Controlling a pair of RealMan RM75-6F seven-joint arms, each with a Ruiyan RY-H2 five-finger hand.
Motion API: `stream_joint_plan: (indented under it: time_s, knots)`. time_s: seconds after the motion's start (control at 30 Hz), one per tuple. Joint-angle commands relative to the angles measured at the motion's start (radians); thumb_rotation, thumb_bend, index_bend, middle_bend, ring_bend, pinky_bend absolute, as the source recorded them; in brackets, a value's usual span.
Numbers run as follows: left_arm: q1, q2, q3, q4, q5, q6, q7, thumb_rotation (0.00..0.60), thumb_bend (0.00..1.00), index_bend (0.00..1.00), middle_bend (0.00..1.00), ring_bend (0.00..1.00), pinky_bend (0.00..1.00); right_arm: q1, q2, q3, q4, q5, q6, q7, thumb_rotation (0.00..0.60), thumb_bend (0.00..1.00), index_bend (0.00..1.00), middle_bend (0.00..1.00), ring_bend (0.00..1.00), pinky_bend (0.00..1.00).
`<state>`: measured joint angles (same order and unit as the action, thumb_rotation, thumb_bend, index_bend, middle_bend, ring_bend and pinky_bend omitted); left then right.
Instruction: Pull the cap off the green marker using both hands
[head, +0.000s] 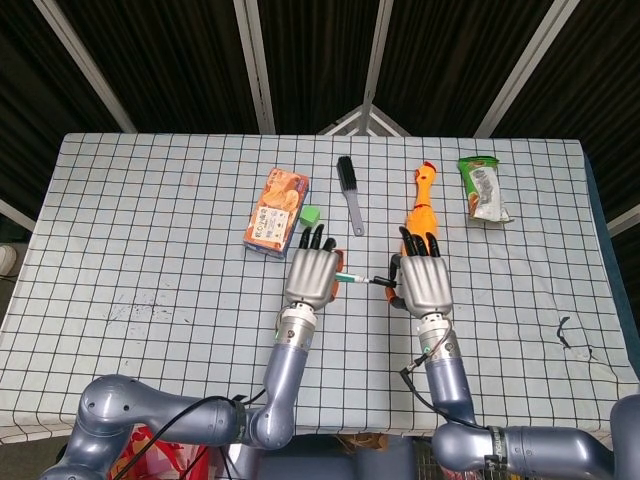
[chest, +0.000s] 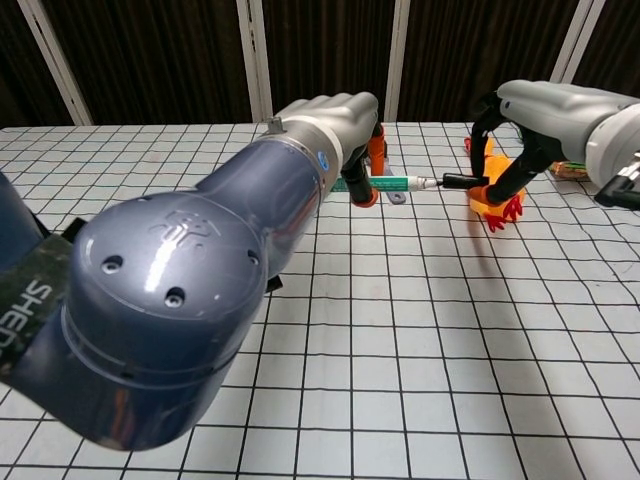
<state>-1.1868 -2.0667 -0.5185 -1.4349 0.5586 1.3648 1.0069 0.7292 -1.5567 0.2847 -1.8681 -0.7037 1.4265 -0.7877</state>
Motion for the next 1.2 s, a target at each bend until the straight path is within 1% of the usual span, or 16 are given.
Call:
stream_joint_plan:
  time_s: [0.03,0.17,0.3,0.53,0.6,0.77,0.83,0.9,1.0,1.03,1.1,1.17,1.2]
  knots:
    - [0.002,0.002,0.001,-0.002,0.002,0.001,-0.001,0.600,0.53,0.56,0.23,0.00,0.00,-0.004,0.007,-0.002,-0.001,0.000,-0.002,0.003,0.600,0.43,0.79,0.09,0.12,0.04]
    - [0.016,0.015,0.012,-0.018,0.008,0.011,0.000,0.600,0.53,0.56,0.23,0.00,0.00,-0.017,0.018,-0.009,0.006,-0.003,-0.013,0.023,0.600,0.43,0.79,0.09,0.12,0.04]
    - [0.050,0.045,0.037,-0.046,0.016,0.025,-0.006,0.600,0.53,0.56,0.23,0.00,0.00,-0.036,0.032,-0.024,0.023,-0.002,-0.029,0.049,0.600,0.43,0.80,0.09,0.12,0.04]
    - [0.121,0.107,0.111,-0.088,0.040,0.021,-0.029,0.600,0.53,0.56,0.23,0.00,0.00,-0.071,0.036,-0.057,0.089,0.003,-0.082,0.116,0.600,0.43,0.79,0.09,0.12,0.04]
    - [0.140,0.120,0.131,-0.092,0.047,0.013,-0.042,0.600,0.53,0.56,0.23,0.00,0.00,-0.086,0.030,-0.074,0.111,-0.005,-0.095,0.141,0.600,0.43,0.80,0.09,0.12,0.04]
    - [0.177,0.140,0.183,-0.087,0.063,-0.010,-0.067,0.600,0.53,0.56,0.23,0.00,0.00,-0.091,0.011,-0.080,0.160,0.000,-0.125,0.161,0.600,0.43,0.78,0.09,0.12,0.04]
    - [0.191,0.146,0.200,-0.084,0.075,-0.019,-0.081,0.600,0.53,0.56,0.23,0.00,0.00,-0.095,0.001,-0.084,0.179,0.001,-0.138,0.172,0.600,0.43,0.75,0.09,0.12,0.04]
    - [0.199,0.150,0.209,-0.082,0.083,-0.025,-0.089,0.600,0.53,0.55,0.23,0.00,0.00,-0.098,-0.006,-0.086,0.192,0.006,-0.149,0.178,0.600,0.43,0.69,0.09,0.12,0.04]
    - [0.208,0.156,0.218,-0.083,0.091,-0.027,-0.093,0.600,0.53,0.51,0.23,0.00,0.00,-0.101,-0.017,-0.087,0.208,0.014,-0.161,0.185,0.600,0.43,0.63,0.09,0.12,0.04]
    - [0.211,0.158,0.220,-0.084,0.093,-0.027,-0.092,0.600,0.53,0.48,0.23,0.00,0.00,-0.102,-0.021,-0.087,0.213,0.015,-0.165,0.188,0.600,0.43,0.60,0.09,0.12,0.04]
    - [0.216,0.162,0.223,-0.088,0.092,-0.025,-0.090,0.600,0.53,0.40,0.23,0.00,0.00,-0.103,-0.028,-0.089,0.220,0.023,-0.172,0.189,0.600,0.43,0.51,0.09,0.11,0.04]
    - [0.223,0.168,0.224,-0.094,0.092,-0.023,-0.086,0.600,0.53,0.31,0.22,0.00,0.00,-0.103,-0.038,-0.088,0.230,0.030,-0.178,0.187,0.600,0.43,0.44,0.09,0.11,0.04]
    - [0.226,0.171,0.225,-0.098,0.091,-0.023,-0.085,0.600,0.53,0.29,0.22,0.00,0.00,-0.103,-0.042,-0.088,0.235,0.032,-0.181,0.187,0.600,0.42,0.40,0.09,0.11,0.04]
